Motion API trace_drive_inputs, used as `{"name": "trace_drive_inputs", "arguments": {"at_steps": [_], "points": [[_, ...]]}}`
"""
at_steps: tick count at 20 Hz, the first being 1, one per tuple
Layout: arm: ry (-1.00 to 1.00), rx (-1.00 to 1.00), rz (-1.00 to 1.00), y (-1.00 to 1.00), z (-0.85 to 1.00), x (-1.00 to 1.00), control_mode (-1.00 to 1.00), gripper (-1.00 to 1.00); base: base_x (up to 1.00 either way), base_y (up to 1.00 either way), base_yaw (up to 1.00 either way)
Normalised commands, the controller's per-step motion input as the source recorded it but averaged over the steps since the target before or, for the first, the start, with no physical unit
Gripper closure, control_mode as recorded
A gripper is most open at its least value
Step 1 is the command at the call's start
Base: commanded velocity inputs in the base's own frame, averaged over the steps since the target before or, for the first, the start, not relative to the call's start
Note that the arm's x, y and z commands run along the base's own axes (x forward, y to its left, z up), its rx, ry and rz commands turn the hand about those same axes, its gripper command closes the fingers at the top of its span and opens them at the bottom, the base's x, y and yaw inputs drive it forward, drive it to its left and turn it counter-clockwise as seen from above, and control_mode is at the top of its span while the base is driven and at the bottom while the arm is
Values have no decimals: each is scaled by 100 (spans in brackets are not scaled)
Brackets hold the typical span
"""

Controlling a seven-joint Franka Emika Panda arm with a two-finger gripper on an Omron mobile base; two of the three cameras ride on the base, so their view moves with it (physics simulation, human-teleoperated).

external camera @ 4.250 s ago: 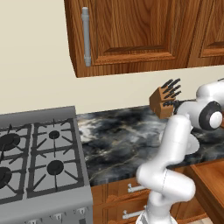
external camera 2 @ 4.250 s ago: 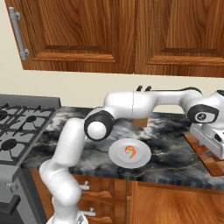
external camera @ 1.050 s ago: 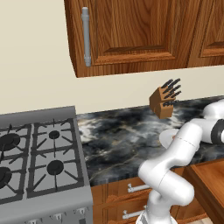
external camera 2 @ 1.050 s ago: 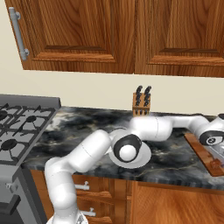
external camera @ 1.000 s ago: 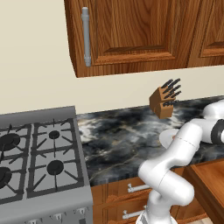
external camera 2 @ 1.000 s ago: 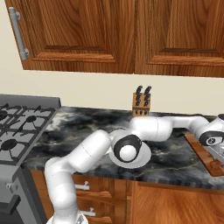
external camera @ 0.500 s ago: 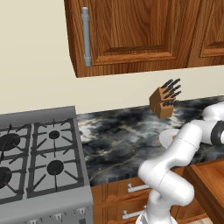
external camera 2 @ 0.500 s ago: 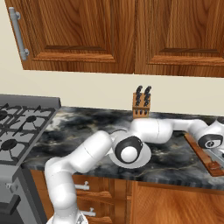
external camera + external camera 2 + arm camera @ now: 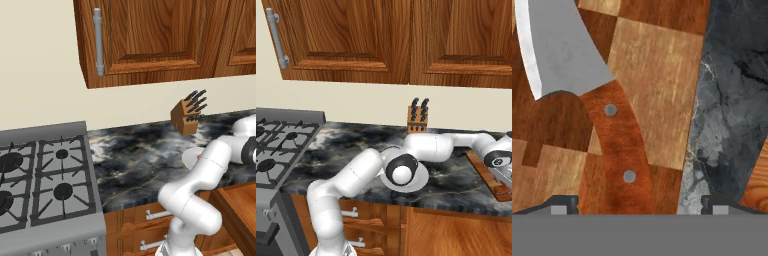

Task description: Pick up the knife from the drawer and place it on the cutting board. Then place the meat from the plate to the cutting board.

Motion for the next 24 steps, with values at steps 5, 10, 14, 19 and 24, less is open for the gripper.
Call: {"name": "trace_drive_inputs", "arguments": {"at_steps": [5, 10, 14, 19, 24], "points": [[0, -8, -3, 51, 55, -40, -100, -100, 0, 0, 0], [-1, -13, -1, 84, 47, -44, -100, -100, 0, 0, 0], [-1, -15, 0, 100, 41, -38, -100, -100, 0, 0, 0], [-2, -16, 0, 100, 23, -34, -100, -100, 0, 0, 0], [-1, -14, 1, 100, 2, -22, -100, -100, 0, 0, 0]]}}
